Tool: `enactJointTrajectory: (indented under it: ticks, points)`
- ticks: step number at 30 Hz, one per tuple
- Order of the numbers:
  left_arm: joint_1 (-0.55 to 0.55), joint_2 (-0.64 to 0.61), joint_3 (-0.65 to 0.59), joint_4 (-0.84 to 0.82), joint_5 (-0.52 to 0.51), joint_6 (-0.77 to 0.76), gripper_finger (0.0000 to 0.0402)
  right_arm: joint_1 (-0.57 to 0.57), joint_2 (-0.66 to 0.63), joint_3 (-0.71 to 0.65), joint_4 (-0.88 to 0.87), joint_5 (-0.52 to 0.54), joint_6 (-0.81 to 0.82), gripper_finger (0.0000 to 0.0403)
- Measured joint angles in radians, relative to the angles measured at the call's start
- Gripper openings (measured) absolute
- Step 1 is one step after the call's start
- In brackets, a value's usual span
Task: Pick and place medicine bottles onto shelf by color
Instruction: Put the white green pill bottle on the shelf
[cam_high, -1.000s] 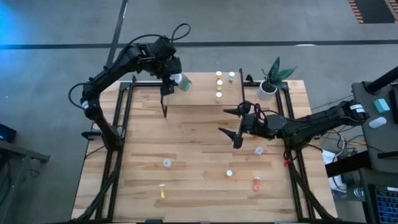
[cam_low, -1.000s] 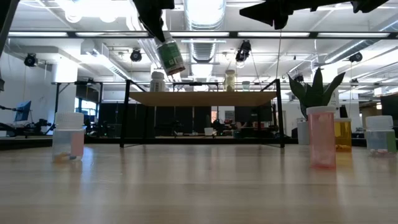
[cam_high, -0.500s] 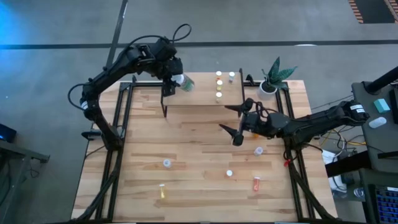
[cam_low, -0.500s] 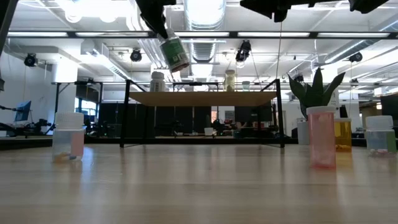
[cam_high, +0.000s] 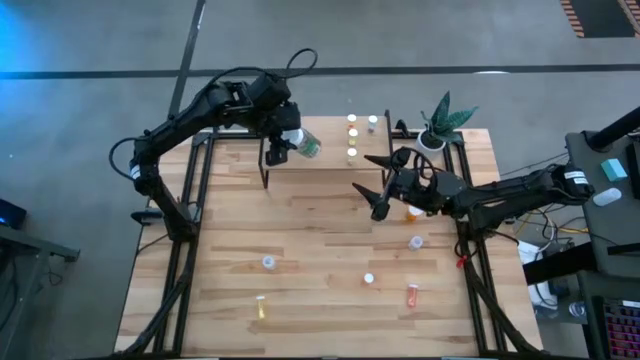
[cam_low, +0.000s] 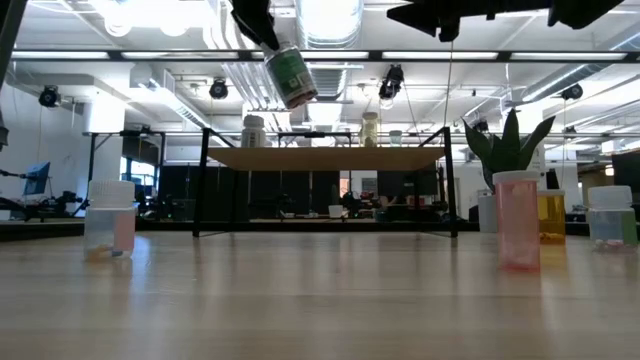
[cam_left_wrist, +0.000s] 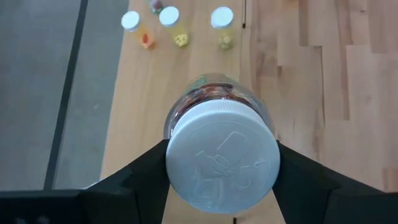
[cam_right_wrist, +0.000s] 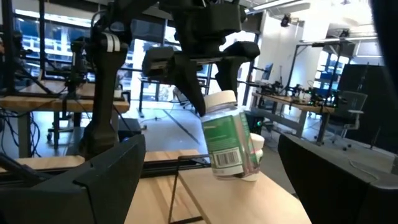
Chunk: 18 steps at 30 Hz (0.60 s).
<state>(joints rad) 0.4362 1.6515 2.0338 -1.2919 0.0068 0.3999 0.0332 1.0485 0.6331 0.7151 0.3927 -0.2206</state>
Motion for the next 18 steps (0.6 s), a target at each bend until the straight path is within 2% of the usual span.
enactJointTrajectory:
  ticks: [18]
  points:
    - [0.000,-0.002,-0.030,0.061,-0.003,0.003,0.0215,-0.003,0.000,0.000,-0.026,0.000,-0.008,0.0358]
